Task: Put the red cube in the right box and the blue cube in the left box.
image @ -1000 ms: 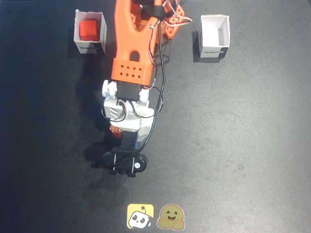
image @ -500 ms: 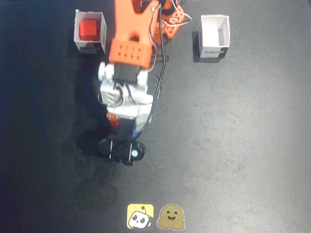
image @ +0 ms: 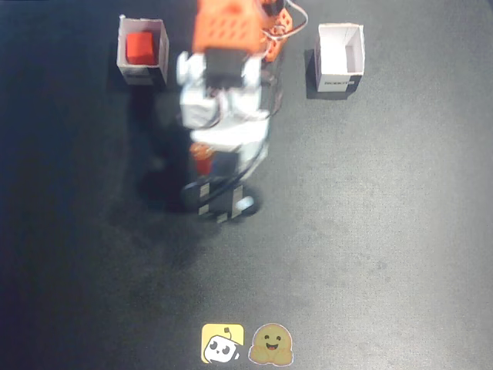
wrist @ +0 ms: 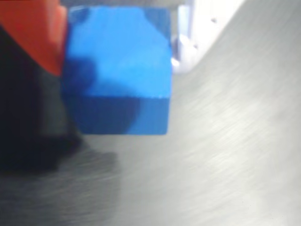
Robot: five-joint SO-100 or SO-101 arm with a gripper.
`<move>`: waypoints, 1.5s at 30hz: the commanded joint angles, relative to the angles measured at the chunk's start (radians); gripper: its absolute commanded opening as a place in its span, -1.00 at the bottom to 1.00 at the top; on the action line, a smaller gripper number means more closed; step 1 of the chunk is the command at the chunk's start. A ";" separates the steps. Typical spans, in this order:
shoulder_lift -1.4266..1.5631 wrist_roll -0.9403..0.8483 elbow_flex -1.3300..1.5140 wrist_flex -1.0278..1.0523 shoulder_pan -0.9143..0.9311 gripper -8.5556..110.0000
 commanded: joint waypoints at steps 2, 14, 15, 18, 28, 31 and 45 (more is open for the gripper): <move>0.072 0.057 -0.041 0.060 -0.137 -0.78; 0.106 0.083 -0.080 0.167 -0.468 -0.79; 0.118 0.083 -0.067 0.166 -0.488 -0.79; 0.163 0.092 -0.038 0.172 -0.551 -0.79; 0.221 0.112 0.014 0.215 -0.704 -0.81; 0.268 0.121 0.061 0.212 -0.752 -0.81; 0.388 0.253 0.129 0.242 -1.048 -0.81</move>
